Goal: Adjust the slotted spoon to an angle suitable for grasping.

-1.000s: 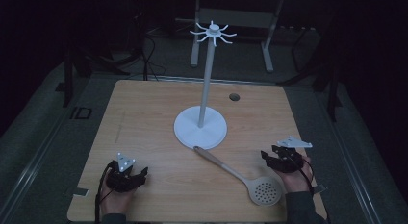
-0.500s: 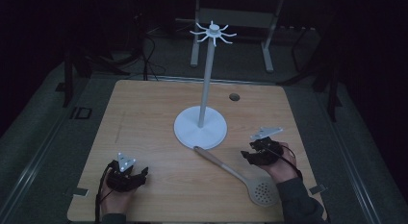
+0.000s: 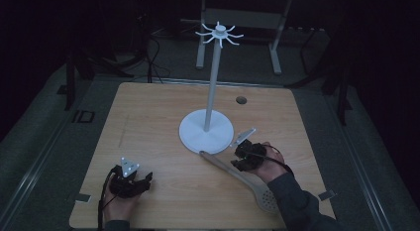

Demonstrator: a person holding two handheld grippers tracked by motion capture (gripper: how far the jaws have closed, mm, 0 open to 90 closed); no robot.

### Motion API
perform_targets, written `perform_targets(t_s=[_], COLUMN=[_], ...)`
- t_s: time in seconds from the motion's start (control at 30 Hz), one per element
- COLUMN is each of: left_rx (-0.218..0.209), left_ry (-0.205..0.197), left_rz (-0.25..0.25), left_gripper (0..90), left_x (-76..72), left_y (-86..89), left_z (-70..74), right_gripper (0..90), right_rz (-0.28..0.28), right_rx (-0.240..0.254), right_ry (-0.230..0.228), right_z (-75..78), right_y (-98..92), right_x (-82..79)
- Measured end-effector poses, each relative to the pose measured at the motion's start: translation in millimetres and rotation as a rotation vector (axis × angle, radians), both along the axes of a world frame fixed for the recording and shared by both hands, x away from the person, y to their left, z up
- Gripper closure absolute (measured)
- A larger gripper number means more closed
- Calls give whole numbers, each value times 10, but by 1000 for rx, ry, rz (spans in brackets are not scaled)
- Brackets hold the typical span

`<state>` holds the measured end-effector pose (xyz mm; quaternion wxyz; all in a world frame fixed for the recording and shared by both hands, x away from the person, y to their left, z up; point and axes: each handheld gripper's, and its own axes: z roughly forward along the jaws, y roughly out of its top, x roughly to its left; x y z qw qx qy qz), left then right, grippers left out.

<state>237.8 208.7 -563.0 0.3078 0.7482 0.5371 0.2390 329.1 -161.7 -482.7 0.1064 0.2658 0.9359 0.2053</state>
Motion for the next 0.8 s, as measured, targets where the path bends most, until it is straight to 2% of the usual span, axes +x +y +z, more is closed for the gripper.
perform_targets(t_s=[0.07, 0.27, 0.3, 0.5, 0.53, 0.67, 0.8], left_rx=[0, 0, 0, 0, -1, 0, -1], left_ry=[1, 1, 1, 1, 2, 1, 2], left_rz=[0, 1, 0, 0, 0, -1, -1], left_gripper=[340, 340, 340, 340, 340, 340, 340], left_x=[0, 1, 1, 1, 1, 1, 2], left_y=[0, 2, 1, 0, 0, 2, -1], left_z=[0, 0, -1, -1, -1, 0, -2], right_gripper=[643, 659, 660, 637, 637, 661, 717], right_rz=[30, 37, 44, 58, 67, 62, 73], right_rx=[-21, -32, -36, -41, -48, -90, -92], right_ry=[22, 70, 90, 109, 123, 140, 165], right_z=[-77, -229, -274, -318, -347, -422, -461], right_y=[68, 116, 136, 184, 217, 261, 298], right_x=[20, 87, 94, 96, 104, 135, 158])
